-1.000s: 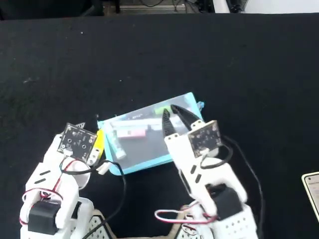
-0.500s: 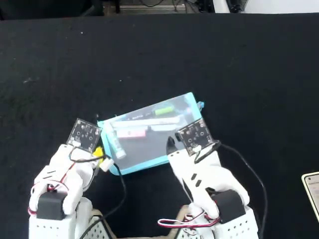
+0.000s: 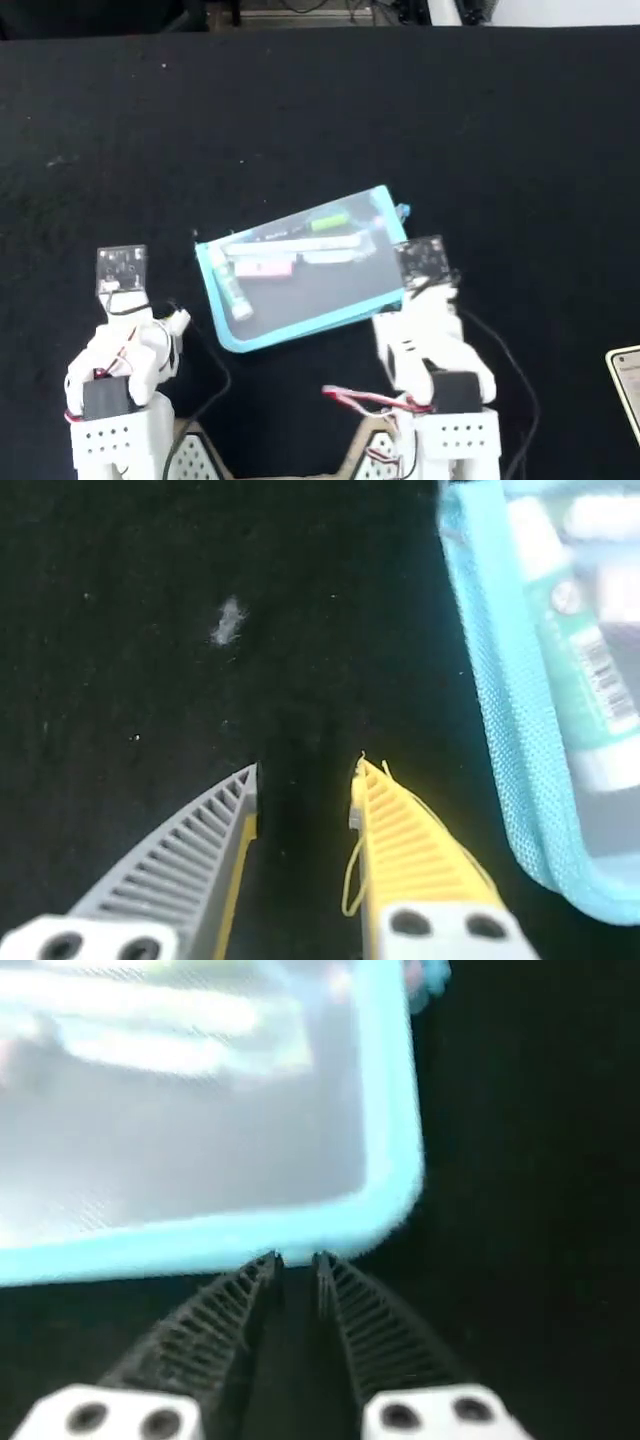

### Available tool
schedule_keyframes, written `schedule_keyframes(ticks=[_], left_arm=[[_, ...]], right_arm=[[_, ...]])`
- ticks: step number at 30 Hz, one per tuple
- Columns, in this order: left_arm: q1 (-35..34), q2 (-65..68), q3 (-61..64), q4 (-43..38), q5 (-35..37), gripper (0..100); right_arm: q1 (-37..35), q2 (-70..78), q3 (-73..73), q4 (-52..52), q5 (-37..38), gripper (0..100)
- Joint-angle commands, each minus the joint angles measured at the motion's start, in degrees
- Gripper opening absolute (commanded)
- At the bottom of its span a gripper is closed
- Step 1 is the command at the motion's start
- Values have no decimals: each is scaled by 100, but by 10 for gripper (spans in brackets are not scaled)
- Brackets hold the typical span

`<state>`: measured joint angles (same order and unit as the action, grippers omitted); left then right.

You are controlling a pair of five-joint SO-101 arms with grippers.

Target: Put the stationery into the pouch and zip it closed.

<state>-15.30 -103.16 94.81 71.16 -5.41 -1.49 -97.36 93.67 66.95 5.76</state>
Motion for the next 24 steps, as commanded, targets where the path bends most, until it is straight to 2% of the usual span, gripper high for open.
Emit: schedule_keyframes(ticks=[1,8,16,24], left_arm=[[-154,0,-31,-44,176,159],[-303,9,259,53,176,159],[-1244,9,259,97,176,159],[-1305,9,259,97,176,159]], right_arm=[[598,-48,-66,176,-35,53],[703,-48,338,193,-26,56],[695,-48,330,185,0,56],[686,-48,330,185,9,56]])
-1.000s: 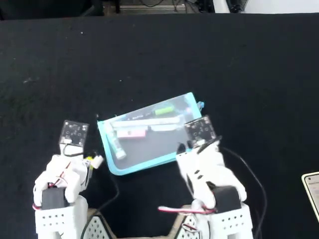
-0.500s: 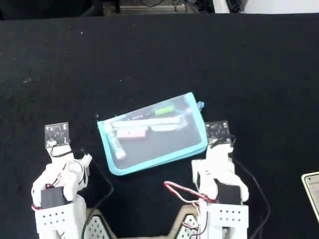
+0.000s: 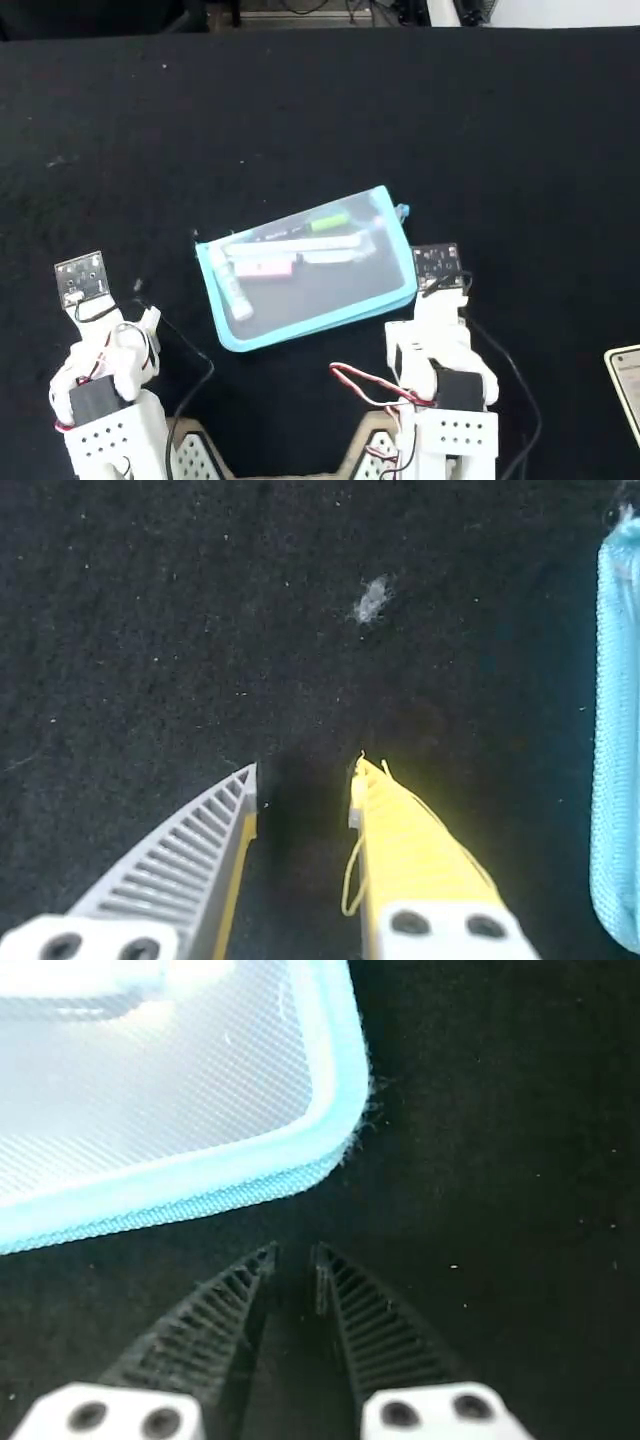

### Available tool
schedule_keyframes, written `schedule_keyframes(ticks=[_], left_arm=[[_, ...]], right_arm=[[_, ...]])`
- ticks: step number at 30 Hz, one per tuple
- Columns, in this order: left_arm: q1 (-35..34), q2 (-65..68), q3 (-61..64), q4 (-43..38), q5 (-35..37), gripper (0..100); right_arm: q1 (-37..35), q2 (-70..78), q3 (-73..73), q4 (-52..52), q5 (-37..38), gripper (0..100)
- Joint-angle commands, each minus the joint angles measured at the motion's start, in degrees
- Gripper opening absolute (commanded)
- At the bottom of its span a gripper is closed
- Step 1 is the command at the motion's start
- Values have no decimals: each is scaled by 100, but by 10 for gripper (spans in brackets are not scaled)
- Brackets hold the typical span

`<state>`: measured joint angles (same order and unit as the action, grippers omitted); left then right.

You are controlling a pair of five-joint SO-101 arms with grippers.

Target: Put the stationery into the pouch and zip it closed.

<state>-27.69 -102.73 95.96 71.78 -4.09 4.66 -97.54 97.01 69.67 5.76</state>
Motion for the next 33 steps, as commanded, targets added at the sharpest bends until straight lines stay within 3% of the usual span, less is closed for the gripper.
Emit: schedule_keyframes(ticks=[1,14,28,33], left_arm=[[-66,-35,145,35,44,159],[-57,-35,145,35,44,159],[-57,-44,145,44,44,159],[268,-246,145,53,53,159]], right_arm=[[70,-31,-4,-88,9,56],[70,-1156,-48,545,9,54],[62,-1077,-48,519,-18,54],[62,-1077,-48,519,-18,54]])
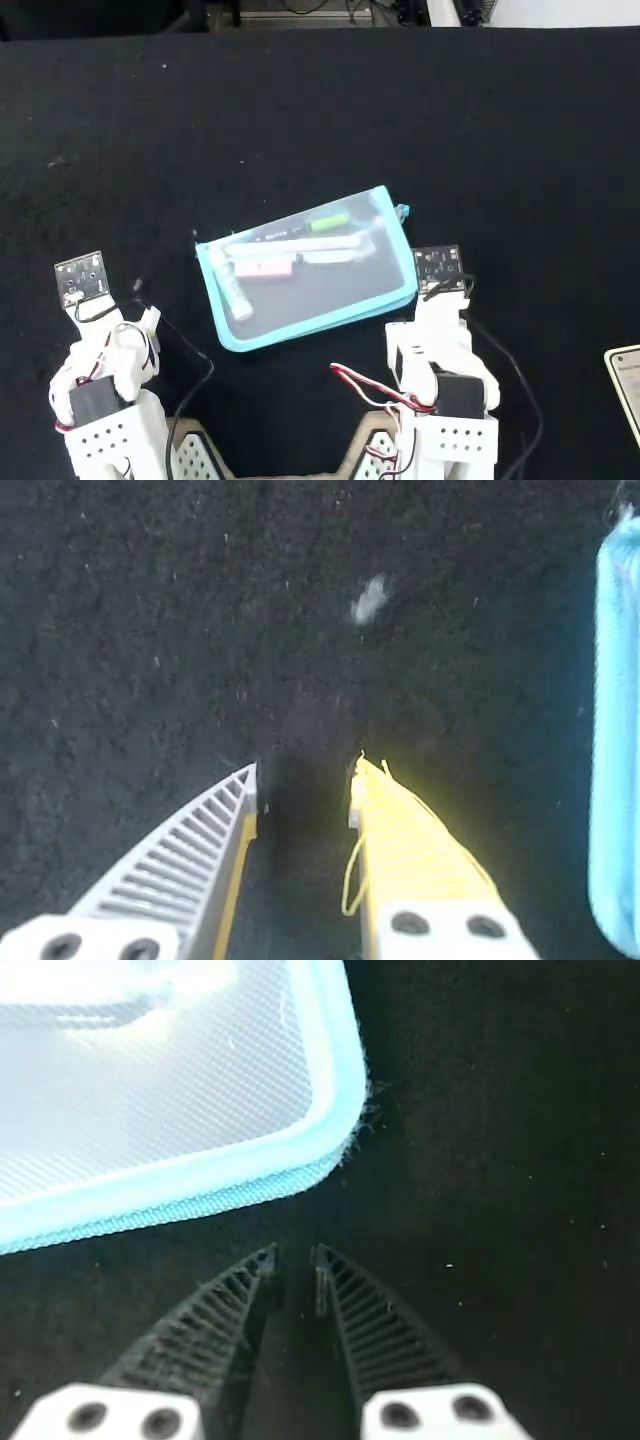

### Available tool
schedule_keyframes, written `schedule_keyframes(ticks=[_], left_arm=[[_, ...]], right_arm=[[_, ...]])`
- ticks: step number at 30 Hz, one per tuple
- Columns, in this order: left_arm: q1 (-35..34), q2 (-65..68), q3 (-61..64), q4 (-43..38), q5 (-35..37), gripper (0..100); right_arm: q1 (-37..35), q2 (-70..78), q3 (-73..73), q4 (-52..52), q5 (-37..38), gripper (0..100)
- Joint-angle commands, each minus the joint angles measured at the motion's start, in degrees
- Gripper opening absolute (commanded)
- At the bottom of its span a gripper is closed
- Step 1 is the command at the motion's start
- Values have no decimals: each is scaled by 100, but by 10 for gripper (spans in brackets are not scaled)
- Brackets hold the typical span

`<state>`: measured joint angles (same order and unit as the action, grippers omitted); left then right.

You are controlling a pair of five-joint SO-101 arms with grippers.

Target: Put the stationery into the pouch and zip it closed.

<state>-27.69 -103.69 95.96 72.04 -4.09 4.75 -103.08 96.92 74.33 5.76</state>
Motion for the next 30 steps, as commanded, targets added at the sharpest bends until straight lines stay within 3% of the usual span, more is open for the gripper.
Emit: schedule_keyframes(ticks=[1,9,30], left_arm=[[418,-141,145,26,53,159],[1182,-123,145,26,53,159],[1147,-79,145,26,62,159]], right_arm=[[53,-523,-40,53,-18,54],[53,-523,-40,53,-18,54],[53,-523,-40,53,-18,54]])
